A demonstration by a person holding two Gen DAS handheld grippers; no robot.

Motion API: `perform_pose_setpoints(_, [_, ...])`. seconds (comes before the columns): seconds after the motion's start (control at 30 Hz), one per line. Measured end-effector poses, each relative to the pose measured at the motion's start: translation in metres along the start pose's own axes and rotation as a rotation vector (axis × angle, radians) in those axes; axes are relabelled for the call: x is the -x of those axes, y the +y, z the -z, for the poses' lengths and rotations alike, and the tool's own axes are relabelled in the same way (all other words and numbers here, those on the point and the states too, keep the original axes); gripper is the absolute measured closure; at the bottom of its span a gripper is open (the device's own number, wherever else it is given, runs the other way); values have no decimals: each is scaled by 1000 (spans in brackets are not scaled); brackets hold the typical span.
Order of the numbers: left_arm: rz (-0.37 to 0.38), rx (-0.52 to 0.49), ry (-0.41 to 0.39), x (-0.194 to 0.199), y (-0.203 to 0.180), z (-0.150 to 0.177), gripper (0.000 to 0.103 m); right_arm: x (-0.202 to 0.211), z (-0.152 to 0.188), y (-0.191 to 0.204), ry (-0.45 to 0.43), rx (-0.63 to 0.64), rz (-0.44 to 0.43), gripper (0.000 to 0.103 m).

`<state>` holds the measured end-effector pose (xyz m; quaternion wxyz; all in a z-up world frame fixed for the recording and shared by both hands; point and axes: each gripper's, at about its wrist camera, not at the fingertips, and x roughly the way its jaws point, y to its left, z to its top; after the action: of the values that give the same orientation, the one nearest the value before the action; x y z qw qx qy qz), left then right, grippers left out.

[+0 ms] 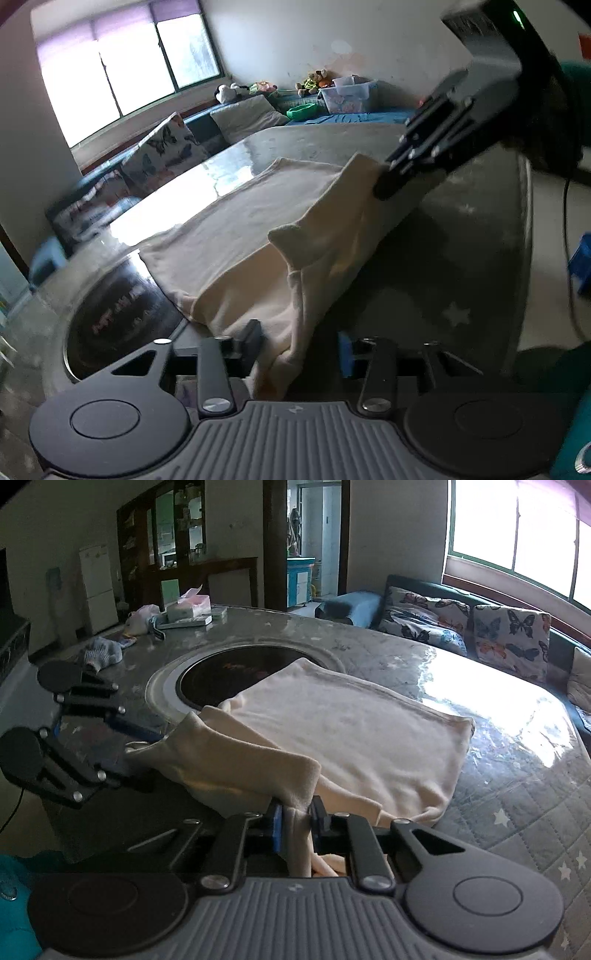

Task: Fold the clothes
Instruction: 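Grasp the sweatshirt side edge with both grippers and lift it, then fold the lifted half over the other half with both grippers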

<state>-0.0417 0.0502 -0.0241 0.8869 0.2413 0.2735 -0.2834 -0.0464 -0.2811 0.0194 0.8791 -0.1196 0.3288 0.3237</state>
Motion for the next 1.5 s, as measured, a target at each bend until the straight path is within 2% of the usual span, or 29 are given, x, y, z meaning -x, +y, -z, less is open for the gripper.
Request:
perform_pose_setpoints(0.03, [-10, -11, -1, -1, -2, 1, 71, 0, 0, 1, -1, 1, 2, 90])
perform_pose_setpoints(0.1, [-20, -4, -4, -2, -1, 2, 85, 1, 1, 2, -4, 2, 5, 92])
perform_pose_setpoints(0.2, [-17, 24, -20, -1, 5, 1, 92, 3, 5, 5, -15, -7, 9, 93])
perform_pose_setpoints(0.67, [14, 87, -73, 38, 6, -3, 94, 43, 20, 26, -77, -9, -8, 95])
perform_pose_setpoints(1.03, [50, 91, -59, 97, -17, 15, 94, 93, 34, 74, -87, 51, -75, 95])
perform_pose_setpoints(1.13, [38, 95, -52, 103, -18, 15, 94, 99, 34, 82, -85, 55, -80, 95])
perform_pose_setpoints(1.27, [40, 142, -72, 101, -2, 3, 94, 99, 24, 80, -96, 72, -69, 95])
perform_pose_setpoints(1.5, [-17, 149, -105, 72, 32, -27, 94, 80, -19, 47, -112, 78, -41, 95])
